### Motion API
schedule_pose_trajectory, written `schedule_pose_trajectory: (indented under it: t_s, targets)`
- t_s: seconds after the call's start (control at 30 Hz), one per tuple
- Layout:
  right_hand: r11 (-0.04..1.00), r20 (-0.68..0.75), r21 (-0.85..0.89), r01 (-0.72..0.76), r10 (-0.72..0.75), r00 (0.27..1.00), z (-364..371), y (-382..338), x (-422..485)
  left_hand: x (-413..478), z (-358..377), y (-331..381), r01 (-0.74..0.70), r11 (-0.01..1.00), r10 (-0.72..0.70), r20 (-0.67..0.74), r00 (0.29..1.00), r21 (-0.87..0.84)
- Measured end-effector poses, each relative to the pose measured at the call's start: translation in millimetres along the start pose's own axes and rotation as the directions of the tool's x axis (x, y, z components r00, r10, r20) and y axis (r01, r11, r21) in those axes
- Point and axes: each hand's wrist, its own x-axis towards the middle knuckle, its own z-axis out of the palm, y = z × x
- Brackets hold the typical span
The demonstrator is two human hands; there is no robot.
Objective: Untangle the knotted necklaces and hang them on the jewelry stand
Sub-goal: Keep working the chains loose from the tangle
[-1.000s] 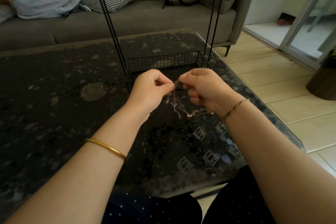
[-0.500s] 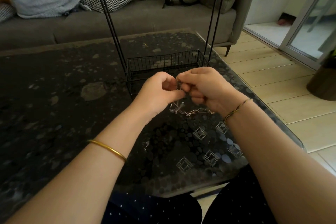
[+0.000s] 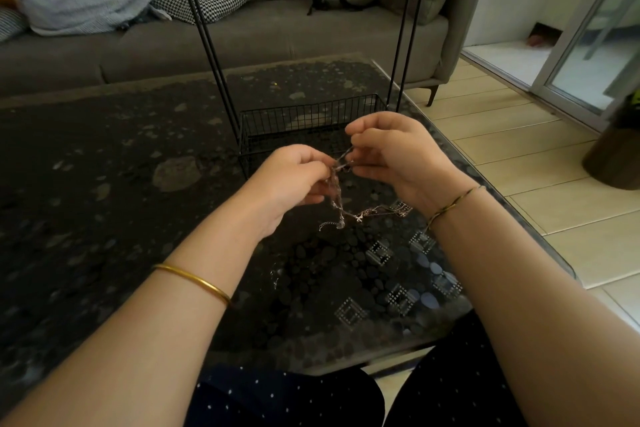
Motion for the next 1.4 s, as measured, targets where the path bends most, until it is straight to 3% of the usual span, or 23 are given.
schedule_pose_trajectory:
  t_s: [0.2, 0.57, 0.87, 1.13, 1.4]
  targets:
    - [1.000, 0.013, 0.013, -0.003, 0.003, 1.000, 4, -1, 1, 0, 2, 4, -0.141, 0.975, 0.163, -0.121, 0.979, 0.173]
    - [0.999, 0.025, 0.033, 0.005, -0.006, 1.000, 7, -1, -1, -4, 0, 10, -0.079, 0.994, 0.082, -0.038, 0.996, 0.082]
    - [0.994, -0.010, -0.108, 0.030, -0.031, 0.999, 3, 0, -1, -5, -6, 4, -0.155, 0.962, 0.170, -0.048, 0.984, 0.223]
    - [0.999, 0.018, 0.000, -0.033, 0.033, 0.999, 0, 1, 1, -7, -10, 3, -0.095, 0.987, 0.102, -0.051, 0.993, 0.129]
    - [0.996, 0.110, -0.069, -0.056, 0.063, 0.992, 4, 1, -1, -12, -9, 8, -0.069, 0.996, 0.072, -0.070, 0.995, 0.047]
